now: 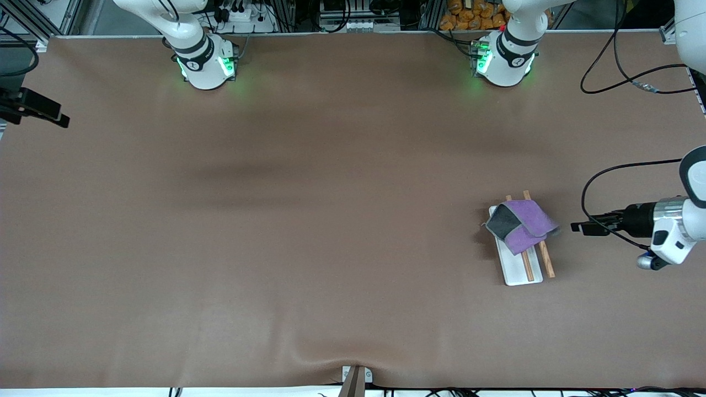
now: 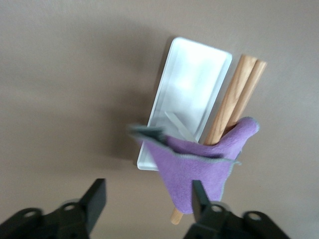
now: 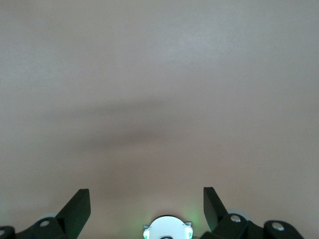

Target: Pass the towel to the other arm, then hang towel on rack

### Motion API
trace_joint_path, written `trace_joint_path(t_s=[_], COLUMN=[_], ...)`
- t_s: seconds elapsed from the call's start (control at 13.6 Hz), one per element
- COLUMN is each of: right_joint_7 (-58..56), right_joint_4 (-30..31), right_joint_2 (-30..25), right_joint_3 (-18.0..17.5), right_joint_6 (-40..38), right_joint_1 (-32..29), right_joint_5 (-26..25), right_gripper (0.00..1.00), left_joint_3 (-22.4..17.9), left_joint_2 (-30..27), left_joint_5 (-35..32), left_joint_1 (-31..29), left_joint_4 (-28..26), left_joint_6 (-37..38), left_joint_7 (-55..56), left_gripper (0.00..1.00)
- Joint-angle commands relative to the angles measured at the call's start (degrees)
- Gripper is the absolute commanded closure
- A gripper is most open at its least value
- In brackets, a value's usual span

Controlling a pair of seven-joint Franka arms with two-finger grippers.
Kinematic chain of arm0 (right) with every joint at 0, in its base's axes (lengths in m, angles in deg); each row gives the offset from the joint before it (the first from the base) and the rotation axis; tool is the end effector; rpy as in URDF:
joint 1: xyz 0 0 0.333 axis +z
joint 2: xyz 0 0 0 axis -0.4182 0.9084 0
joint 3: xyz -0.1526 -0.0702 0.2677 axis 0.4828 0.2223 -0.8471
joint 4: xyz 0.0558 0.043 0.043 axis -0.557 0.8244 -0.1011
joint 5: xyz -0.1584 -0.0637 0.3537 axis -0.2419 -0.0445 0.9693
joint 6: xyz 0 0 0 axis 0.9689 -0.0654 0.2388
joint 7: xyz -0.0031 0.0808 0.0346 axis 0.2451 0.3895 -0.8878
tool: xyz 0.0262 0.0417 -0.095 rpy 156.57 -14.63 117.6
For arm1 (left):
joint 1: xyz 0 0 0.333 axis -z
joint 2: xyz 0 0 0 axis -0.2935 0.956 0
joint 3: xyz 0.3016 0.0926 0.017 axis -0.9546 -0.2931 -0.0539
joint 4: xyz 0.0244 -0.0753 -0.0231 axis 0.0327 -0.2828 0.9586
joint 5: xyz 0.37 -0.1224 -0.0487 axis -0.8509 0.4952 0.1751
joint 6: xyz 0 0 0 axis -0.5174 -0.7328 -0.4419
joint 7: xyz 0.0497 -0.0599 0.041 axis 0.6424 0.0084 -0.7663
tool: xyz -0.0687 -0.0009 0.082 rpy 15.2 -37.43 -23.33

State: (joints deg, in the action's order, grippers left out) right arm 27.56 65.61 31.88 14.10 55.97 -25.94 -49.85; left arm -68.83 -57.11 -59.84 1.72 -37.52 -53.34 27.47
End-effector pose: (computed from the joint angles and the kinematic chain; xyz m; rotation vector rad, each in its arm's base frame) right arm 0.5264 -0.0357 0.6539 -3.0931 0.1646 0.2045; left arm 0.6598 0.1041 0.3496 2.7454 0.4605 -0.3456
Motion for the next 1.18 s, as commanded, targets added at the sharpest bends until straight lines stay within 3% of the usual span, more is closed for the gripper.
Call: trace_joint_path(t_s=[0.0,0.22,0.52,1.11], right_joint_7=[1.5,1.2,-0.1,-1.5], right_joint_4=[1.4,1.4,1.5,1.9], right_joint_2=[-1.4,-1.3,-1.2,-0.8], right_joint_3=[-0.6,-0.5,-0.6,-0.2], right_joint_6=[0.2,0.7,2.6,6.4], right_joint_1=[0.2,0.2,0.3,-0.3], right_joint_5=[0.6,0.3,-1.2,-1.5], right_gripper=[0.00,0.00,0.00,0.00], left_joint_3=[0.9,1.8,6.5,8.1], left_joint_2=[-3.9,-9.5,-15.5,-21.9], left_joint_5=[-3.7,-5.8,-16.8,-18.4], left_joint_1=[-0.3,0.3,0.1,0.9], left_joint_4=[1.3,1.3,1.5,3.4], left_joint_6=[0.3,1.1,1.2,8.7], left_joint_7=[-0.7,-0.6,-2.1,-0.8], left_gripper=[0.00,0.00,0.00,0.00])
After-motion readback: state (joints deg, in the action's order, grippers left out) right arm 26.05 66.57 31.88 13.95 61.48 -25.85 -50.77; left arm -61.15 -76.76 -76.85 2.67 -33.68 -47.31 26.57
